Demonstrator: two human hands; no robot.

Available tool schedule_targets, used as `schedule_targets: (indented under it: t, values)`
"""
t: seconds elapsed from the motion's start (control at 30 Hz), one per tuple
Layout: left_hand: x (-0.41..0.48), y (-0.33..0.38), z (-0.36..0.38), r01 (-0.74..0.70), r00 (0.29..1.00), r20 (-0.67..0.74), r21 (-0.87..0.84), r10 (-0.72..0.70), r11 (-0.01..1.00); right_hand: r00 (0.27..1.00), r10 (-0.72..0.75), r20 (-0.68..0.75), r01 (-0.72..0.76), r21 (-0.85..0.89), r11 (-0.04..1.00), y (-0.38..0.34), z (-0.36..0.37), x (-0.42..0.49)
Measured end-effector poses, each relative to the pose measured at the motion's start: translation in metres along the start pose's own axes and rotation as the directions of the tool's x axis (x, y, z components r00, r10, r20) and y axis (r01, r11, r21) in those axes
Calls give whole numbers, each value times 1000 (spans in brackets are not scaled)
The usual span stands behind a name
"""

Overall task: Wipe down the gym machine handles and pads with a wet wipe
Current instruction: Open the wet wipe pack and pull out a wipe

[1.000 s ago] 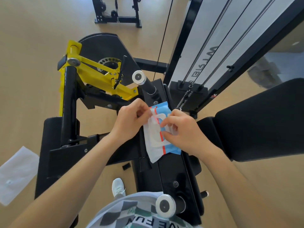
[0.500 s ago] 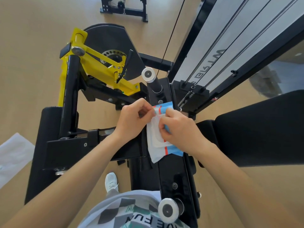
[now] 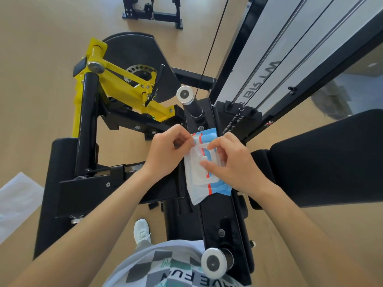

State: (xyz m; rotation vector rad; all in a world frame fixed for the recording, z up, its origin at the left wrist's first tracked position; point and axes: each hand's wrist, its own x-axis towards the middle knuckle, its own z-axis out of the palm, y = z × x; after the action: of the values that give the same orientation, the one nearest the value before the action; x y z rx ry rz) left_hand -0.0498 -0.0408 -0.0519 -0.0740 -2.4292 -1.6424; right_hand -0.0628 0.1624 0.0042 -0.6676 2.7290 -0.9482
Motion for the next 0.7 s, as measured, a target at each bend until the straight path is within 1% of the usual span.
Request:
schedule_targets:
  t: [0.03, 0.1, 0.17, 0.27, 0.33, 0.4, 0.47, 0.53, 0.57, 0.6, 0.67, 0.7]
  values:
    - [0, 0, 0, -3, 1000, -1, 0, 3, 1000, 1000, -2, 8, 3, -70, 998, -1, 3, -1]
    - [0, -1, 0, -3, 1000, 0, -1, 3, 1000, 999, -17, -33, 12, -155, 988, -4, 8, -2]
    - [0, -2, 0, 2, 1000, 2, -2, -2, 1000, 997, -11, -83, -1, -152, 988, -6, 9, -1]
    - [-1, -1, 0, 4, 1000, -1, 5, -4, 1000, 995, 83, -56, -83, 6, 997, -9, 8, -1]
    - [-1, -1, 0, -1, 1000, -5, 6, 1, 1000, 990, 137, -28, -132, 125, 983, -10, 6, -1]
    - [-2, -2, 1, -9, 1000, -11, 16, 9, 1000, 983, 179, -33, -169, 211, 963, -10, 3, 0]
    - [-2, -2, 1, -10, 1000, -13, 21, 10, 1000, 964, 263, -33, -232, 370, 899, -8, -2, 0]
    - [-2, -1, 2, -10, 1000, -20, 29, 11, 1000, 935, 355, -14, -291, 542, 789, -6, -5, -1]
    - [-3, -1, 2, -11, 1000, -24, 32, 12, 999, 924, 382, -27, -299, 572, 764, -3, -4, -2]
    - [-3, -2, 2, -11, 1000, -26, 32, 12, 999, 921, 386, -49, -290, 577, 764, -1, -4, -3]
    - [-2, -2, 2, -6, 1000, -27, 29, 7, 1000, 943, 325, -71, -240, 534, 811, 2, -2, -6]
    - [-3, -2, 2, -5, 1000, -24, 28, 6, 1000, 958, 279, -70, -213, 480, 851, 4, 0, -7]
